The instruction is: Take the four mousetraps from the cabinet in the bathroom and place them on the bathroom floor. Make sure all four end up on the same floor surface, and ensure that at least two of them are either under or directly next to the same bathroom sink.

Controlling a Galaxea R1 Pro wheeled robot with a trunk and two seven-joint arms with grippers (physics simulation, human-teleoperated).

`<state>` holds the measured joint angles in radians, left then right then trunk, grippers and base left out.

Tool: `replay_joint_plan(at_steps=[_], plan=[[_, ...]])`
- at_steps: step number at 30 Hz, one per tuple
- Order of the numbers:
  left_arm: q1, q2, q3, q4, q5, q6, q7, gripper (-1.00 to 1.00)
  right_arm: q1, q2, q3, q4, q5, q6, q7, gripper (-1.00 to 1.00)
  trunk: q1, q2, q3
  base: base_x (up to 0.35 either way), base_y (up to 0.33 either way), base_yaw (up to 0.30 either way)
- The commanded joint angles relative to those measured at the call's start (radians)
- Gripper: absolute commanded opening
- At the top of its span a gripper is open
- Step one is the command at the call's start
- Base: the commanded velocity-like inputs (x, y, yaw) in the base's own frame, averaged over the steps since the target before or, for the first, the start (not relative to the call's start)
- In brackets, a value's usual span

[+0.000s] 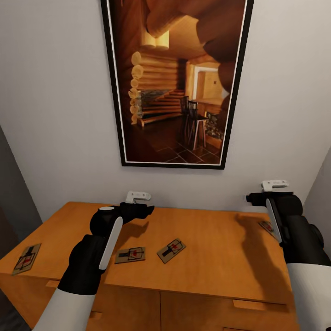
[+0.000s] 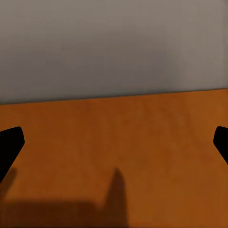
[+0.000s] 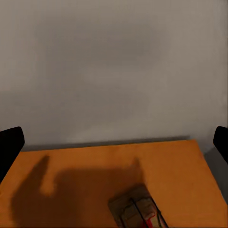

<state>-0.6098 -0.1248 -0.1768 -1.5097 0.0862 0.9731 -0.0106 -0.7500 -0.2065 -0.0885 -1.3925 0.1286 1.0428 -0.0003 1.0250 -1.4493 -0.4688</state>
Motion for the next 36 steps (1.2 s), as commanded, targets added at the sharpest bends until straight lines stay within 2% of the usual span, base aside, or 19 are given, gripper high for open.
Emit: replay_joint_plan(at_steps=[1,7,8,16,23,36], plan=[[-0.001,0.0,0.001,-0.001,0.007,0.005,0.002,1.0,-0.002,-0.011,0.0,0.004,0.002,0.004,0.0,1.0,0.0,-0.001,-0.001,0.0,0.0,0.0],[-0.001,-0.001,0.0,0.0,0.011,0.007,0.001,1.0,-0.009,-0.058,-0.009,0.035,0.001,0.004,-0.001,1.0,0.0,-0.001,-0.001,0.0,0.0,0.0],[-0.001,-0.001,0.0,0.0,0.011,0.007,0.001,1.0,-0.009,-0.058,-0.009,0.035,0.001,0.004,-0.001,1.0,0.0,-0.001,-0.001,0.0,0.0,0.0],[-0.001,-0.002,0.0,0.001,0.016,0.011,0.0,1.0,-0.021,-0.107,-0.062,0.086,0.0,0.004,0.001,1.0,0.0,-0.001,-0.001,0.0,0.0,0.0],[-0.001,-0.002,0.0,0.003,0.018,0.022,0.0,1.0,-0.036,-0.119,-0.077,0.127,0.0,0.004,0.002,1.0,0.0,-0.001,-0.001,0.0,0.0,0.0],[-0.001,-0.002,0.0,0.003,0.019,0.028,0.0,1.0,-0.042,-0.123,-0.081,0.153,-0.001,0.004,0.008,1.0,0.0,-0.001,-0.001,0.0,0.0,0.0]])
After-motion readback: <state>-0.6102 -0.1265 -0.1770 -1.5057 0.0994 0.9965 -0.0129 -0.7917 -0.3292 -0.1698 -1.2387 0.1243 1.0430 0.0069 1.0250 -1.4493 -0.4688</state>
